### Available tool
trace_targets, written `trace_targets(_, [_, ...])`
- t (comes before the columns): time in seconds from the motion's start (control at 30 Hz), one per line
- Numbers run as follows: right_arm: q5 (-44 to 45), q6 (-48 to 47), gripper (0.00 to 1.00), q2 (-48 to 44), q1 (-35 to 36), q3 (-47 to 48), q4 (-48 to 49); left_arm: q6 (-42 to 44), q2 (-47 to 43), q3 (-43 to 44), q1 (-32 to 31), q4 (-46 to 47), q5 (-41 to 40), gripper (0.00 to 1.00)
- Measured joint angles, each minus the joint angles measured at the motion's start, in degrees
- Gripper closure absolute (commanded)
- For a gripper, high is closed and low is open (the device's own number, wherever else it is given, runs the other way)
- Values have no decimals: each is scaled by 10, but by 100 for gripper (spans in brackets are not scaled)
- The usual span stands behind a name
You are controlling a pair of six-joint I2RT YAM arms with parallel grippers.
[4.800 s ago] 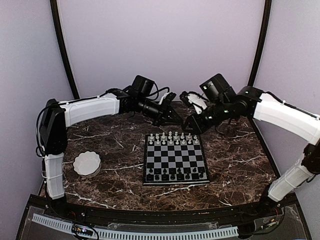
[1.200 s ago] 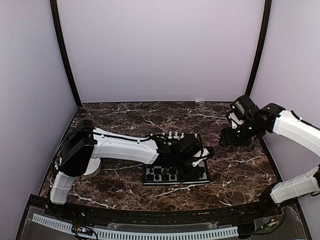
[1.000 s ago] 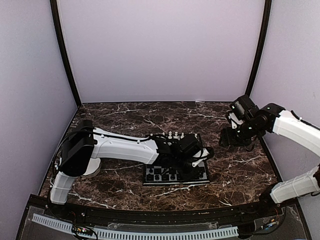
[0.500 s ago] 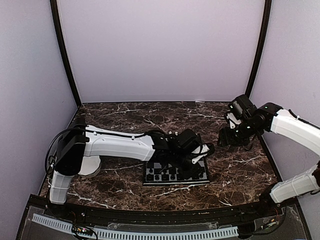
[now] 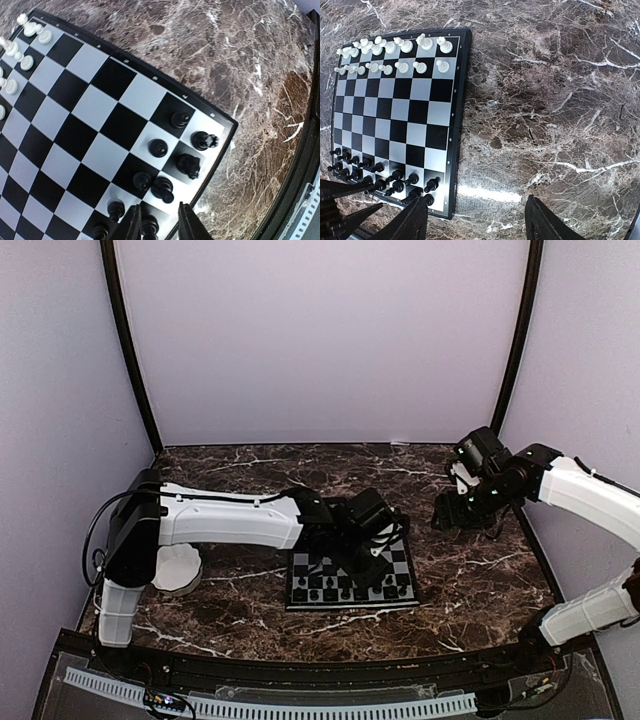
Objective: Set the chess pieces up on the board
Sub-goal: Adjust the knight at b8.
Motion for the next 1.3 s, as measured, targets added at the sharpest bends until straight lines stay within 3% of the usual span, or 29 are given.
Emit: trace_targets(1.3, [-2,0,32,0,-8,-7,9,8,50,47,14,-13,65,81])
